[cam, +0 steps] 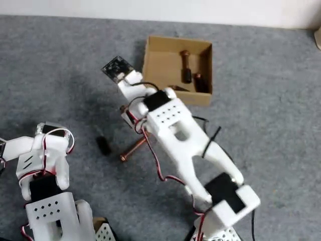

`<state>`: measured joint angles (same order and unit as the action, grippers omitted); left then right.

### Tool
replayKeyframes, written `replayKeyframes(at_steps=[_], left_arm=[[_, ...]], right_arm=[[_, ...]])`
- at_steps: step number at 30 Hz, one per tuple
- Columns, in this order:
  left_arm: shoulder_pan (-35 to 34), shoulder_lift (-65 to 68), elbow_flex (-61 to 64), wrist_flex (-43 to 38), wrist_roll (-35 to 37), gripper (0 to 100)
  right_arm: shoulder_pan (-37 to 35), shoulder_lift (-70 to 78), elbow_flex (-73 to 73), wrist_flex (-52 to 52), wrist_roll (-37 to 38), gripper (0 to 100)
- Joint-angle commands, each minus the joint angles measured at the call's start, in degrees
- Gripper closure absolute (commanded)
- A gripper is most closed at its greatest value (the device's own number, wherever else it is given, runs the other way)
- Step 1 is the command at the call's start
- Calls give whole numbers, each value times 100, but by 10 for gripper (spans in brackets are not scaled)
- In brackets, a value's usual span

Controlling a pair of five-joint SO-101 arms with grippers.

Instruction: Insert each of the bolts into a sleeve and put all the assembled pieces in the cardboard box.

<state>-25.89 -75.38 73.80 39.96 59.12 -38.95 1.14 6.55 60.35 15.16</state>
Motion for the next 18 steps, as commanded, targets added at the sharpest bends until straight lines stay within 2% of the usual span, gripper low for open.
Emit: replayKeyframes(at_steps=[1,5,10,15,18], left_arm=[[-13,-66,-31,-149,35,995],[-13,-66,-31,-149,35,995],[-13,-66,-31,-149,26,995],[-13,-66,-31,-149,26,995],[-13,-66,-31,-149,26,995]], right_arm=[[101,-699,400,13,-26,994],[295,-1121,1244,-4,-18,994],[892,-1393,2141,-57,-18,994],[1332,-1393,3257,-523,-9,988],[1552,-1393,3732,-840,352,988]])
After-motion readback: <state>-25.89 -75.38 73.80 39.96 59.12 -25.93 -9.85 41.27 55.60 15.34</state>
